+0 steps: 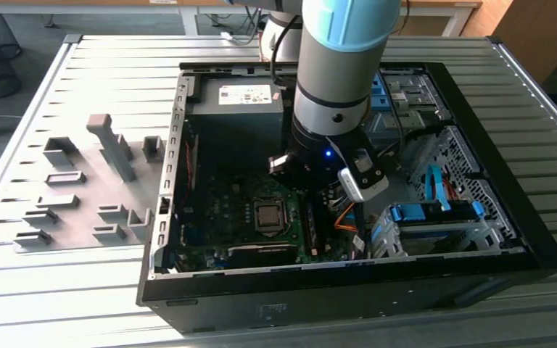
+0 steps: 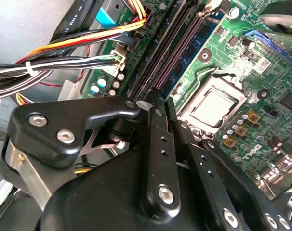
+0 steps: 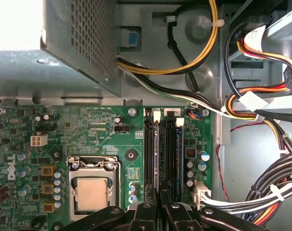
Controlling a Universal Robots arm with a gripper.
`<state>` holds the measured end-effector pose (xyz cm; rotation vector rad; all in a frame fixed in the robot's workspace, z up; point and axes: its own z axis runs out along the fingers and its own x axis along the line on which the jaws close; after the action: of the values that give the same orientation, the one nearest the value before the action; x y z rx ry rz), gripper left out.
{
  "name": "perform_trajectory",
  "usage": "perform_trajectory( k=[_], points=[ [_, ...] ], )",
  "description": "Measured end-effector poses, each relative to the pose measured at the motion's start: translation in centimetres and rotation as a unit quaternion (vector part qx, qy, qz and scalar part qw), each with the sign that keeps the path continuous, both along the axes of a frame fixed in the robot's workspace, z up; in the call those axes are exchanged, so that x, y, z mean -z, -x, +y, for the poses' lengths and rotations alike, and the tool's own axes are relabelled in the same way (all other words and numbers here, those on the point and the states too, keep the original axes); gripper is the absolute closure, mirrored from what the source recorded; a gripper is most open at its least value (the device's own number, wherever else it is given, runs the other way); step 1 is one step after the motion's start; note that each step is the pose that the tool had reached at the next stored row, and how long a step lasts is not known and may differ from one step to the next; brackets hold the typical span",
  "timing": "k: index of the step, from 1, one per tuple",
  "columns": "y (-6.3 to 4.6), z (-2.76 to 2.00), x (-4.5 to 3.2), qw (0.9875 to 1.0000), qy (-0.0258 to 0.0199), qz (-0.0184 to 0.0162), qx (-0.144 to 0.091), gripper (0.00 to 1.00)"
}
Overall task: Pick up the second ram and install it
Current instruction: 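Insert the second ram into the second slot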
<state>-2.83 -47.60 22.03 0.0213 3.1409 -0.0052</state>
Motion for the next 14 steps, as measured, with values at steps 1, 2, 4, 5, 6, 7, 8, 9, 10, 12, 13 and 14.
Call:
perform_trajectory(
  k=[1,2,4,5,6,7,8,9,10,12,13,14],
  points=[
    [0.00,0.00,0.01,1.0000,0.0000,0.0000,-0.001,0.86],
    [0.00,0.00,0.03,1.0000,0.0000,0.0000,-0.001,0.86],
    [0.00,0.00,0.10,1.0000,-0.0002,0.0000,-0.001,0.86],
    [0.00,0.00,0.14,1.0000,-0.0002,-0.0001,-0.001,0.86],
    [0.00,0.00,0.16,1.0000,-0.0001,0.0000,-0.001,0.86],
    [0.00,0.00,0.20,1.0000,-0.0002,0.0000,-0.001,0.86],
    [0.00,0.00,0.26,1.0000,-0.0003,0.0000,-0.001,0.86],
    [0.00,0.00,0.31,1.0000,-0.0004,0.0000,-0.001,0.86],
    [0.00,0.00,0.36,1.0000,-0.0003,0.0000,-0.001,0.86],
    [0.00,0.00,0.49,1.0000,-0.0003,0.0000,-0.001,0.86],
    [0.00,0.00,0.54,1.0000,-0.0003,0.0000,-0.001,0.86],
    [0.00,0.00,0.59,1.0000,-0.0003,0.0000,-0.001,0.86]
  ],
)
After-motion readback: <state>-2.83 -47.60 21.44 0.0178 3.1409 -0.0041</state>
